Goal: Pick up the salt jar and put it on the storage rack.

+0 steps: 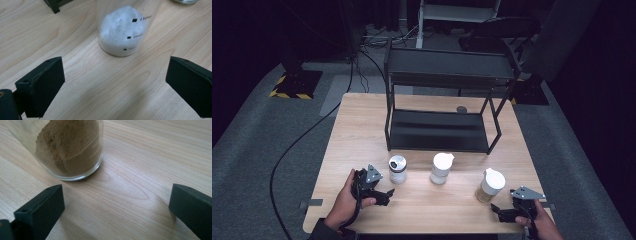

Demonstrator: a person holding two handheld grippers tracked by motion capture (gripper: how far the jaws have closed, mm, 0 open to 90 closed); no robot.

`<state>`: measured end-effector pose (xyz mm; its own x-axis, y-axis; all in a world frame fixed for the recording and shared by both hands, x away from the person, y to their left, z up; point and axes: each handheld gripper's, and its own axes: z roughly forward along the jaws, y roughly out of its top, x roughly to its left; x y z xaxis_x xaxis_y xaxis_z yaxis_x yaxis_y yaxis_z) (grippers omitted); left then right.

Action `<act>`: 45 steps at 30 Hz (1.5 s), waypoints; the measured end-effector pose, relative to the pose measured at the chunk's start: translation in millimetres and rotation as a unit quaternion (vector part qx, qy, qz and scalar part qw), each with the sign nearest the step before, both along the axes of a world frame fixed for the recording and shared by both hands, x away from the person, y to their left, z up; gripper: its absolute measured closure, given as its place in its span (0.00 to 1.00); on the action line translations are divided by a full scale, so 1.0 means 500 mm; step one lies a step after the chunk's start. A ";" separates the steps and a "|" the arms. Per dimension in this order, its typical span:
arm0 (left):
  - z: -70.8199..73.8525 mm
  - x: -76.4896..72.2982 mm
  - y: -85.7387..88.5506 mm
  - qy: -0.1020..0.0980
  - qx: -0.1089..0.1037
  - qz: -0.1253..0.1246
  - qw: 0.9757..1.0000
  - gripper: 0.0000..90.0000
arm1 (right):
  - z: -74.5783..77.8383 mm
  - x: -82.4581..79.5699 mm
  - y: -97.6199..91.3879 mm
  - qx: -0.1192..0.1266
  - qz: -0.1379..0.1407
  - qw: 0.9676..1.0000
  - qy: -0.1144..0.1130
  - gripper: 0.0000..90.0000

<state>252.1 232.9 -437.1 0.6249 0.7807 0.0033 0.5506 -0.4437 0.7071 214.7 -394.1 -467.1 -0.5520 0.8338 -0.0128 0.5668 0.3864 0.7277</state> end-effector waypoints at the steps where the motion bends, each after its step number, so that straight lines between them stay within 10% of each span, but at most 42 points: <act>1: 0.001 0.002 -0.001 0.001 0.000 -0.001 1.000 0.02 | 0.000 0.000 0.000 0.000 0.000 1.000 0.000 0.00; 45: 0.009 0.061 -0.035 -0.003 -0.032 -0.012 0.999 0.03 | 0.001 0.000 0.001 -0.001 -0.001 1.000 0.001 0.00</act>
